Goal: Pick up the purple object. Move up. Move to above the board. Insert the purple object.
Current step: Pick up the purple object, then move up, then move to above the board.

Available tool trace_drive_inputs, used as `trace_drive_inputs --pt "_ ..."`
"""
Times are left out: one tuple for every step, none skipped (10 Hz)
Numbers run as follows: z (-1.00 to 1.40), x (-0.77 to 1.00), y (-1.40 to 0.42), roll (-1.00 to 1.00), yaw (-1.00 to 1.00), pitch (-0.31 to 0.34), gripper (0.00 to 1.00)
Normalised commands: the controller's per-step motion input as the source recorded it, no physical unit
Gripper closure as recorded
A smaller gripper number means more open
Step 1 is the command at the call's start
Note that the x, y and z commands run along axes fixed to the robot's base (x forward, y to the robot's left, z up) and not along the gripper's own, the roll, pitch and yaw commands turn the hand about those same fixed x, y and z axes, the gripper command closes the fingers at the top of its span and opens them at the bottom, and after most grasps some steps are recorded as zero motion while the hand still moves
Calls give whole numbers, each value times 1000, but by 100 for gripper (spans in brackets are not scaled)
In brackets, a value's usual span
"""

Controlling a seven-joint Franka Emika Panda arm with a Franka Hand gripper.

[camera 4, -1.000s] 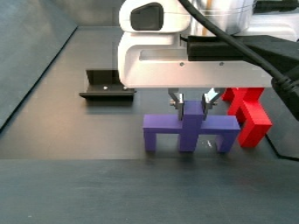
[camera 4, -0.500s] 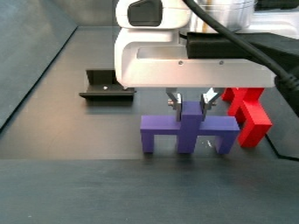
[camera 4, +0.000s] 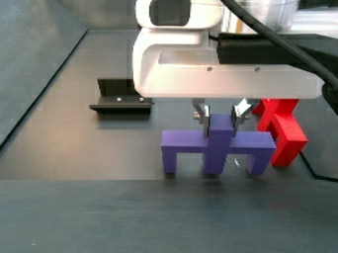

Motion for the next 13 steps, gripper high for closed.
trace_drive_inputs --pt "0 0 0 0 0 0 100" --pt "0 0 0 0 0 0 100" --pt "0 0 0 0 0 0 100" --pt "833 0 0 0 0 0 100" --pt "677 -90 15 -3 20 45 100" --pt "509 -85 15 14 15 43 100" --pt "1400 0 0 0 0 0 100" --pt "1400 -1 0 -9 -6 20 100" --pt "1400 -21 -8 4 1 48 100" --pt "1400 57 13 -12 0 59 100" --pt "756 49 16 -17 -3 97 100" --pt "365 39 8 -3 -2 94 100" --pt "135 77 -1400 4 196 176 100"
